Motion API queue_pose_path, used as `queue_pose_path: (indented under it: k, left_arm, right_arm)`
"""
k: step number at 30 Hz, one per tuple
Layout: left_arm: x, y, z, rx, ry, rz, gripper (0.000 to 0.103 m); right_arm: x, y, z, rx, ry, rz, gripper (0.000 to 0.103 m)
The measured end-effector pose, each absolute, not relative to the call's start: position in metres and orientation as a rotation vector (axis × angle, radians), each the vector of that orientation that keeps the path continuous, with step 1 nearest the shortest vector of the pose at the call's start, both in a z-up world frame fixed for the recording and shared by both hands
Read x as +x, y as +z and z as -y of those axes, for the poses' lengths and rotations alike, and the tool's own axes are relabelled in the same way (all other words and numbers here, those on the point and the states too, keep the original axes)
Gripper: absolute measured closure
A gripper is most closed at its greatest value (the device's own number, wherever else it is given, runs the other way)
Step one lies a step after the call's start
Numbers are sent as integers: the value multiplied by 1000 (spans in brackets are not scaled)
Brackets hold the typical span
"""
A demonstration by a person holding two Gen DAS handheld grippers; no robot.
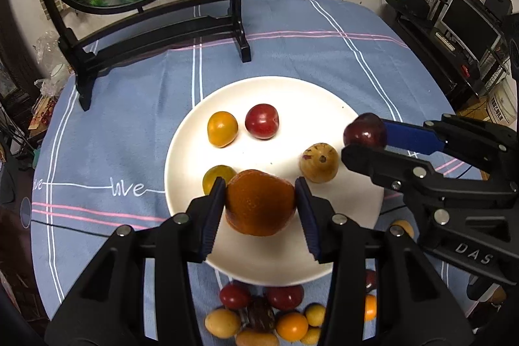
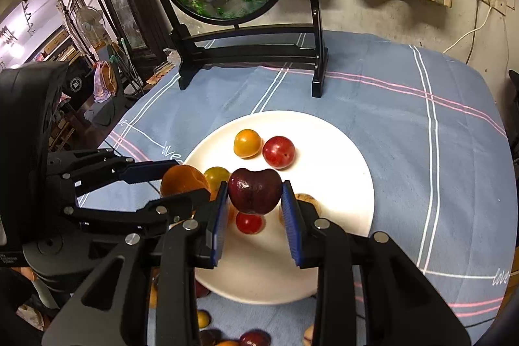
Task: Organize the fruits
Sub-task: 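Lower tangerine and dark red fruit onto the white plate and open both grippers, then move both open grippers back over the fruit pile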
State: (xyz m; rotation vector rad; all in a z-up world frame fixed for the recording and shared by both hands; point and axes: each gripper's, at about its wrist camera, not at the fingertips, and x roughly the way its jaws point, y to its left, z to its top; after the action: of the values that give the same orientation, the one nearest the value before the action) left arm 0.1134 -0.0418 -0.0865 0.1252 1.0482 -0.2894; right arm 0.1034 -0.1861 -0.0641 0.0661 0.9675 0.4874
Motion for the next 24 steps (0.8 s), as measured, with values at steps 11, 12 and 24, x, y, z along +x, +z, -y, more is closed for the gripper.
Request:
queue_pose_path:
  k: [11,12,24]
  left_arm:
    - [135,-117,45,138,-299,-1093,58]
    - [136,-119,45,142,-300,-1096,57]
    - [134,-103,40,126,-291,-1042,40]
  right_arm:
    - [141,-86,182,67,500,-1027,70]
    - [144,-89,181,69,508,-1043,70]
    - [141,-70,197,84,435,-992,42]
